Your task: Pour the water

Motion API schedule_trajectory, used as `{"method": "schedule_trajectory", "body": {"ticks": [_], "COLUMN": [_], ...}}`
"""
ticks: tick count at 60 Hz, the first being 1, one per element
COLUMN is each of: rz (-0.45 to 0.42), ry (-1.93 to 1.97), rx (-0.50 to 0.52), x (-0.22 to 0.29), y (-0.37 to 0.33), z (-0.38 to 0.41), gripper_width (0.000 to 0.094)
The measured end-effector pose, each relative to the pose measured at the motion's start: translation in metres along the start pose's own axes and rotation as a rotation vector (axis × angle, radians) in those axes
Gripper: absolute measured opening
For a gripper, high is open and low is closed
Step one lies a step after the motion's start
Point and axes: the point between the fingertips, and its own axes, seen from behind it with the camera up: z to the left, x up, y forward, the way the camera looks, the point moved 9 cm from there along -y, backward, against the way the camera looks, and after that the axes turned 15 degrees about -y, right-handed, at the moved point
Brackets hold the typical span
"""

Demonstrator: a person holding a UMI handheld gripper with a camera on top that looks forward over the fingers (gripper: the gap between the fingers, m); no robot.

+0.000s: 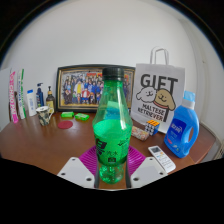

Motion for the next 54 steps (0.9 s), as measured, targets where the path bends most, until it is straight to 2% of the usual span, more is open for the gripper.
{"method": "schedule_trajectory", "body": {"ticks": [12, 20, 27, 40, 46, 54], "rz": [0.017, 0.015, 0.04, 0.031, 0.028, 0.039], "ry": [-0.079, -0.194, -0.359, -0.821, -1.102, -1.462], "rx": [-0.058, -0.136, -0.242, -0.387, -0.437, -0.492], "x": [0.033, 0.084, 0.144, 0.256, 0.284, 0.292], "y": [0.008, 0.024, 0.046, 0.105, 0.133, 0.164], "z": [-0.001, -0.004, 0.003, 0.062, 0.103, 0.149], "gripper_width": [0.0351, 0.035, 0.0351, 0.0352, 0.0348, 0.0354]}}
